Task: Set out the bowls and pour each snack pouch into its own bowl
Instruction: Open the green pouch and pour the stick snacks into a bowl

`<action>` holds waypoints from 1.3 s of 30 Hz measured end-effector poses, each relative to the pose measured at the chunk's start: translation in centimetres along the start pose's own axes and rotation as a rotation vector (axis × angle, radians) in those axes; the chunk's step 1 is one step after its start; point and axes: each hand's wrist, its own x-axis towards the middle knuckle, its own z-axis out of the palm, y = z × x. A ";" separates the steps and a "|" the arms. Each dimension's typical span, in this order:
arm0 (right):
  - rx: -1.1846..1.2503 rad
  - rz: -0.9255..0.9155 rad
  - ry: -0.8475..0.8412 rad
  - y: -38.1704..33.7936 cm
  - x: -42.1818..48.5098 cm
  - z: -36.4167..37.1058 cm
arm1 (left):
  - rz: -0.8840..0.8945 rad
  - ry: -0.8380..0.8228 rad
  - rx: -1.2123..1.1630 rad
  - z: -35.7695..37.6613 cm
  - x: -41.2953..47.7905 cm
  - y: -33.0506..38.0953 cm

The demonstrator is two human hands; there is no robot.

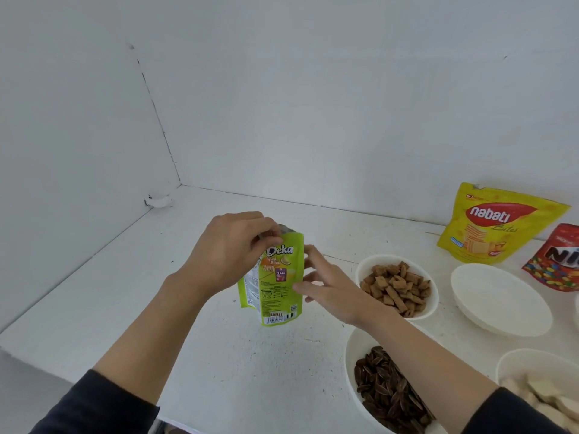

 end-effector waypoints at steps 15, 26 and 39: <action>-0.439 -0.061 0.142 2.4 -0.2 0.1 | -0.061 -0.216 -0.232 1.8 -1.7 -0.2; -0.484 -0.193 0.133 0.9 -0.1 -0.3 | 0.048 -0.258 -0.221 1.4 -3.0 -1.0; -0.467 -0.293 0.146 0.5 -0.3 -0.2 | 0.059 -0.180 -0.094 0.9 -4.5 -2.0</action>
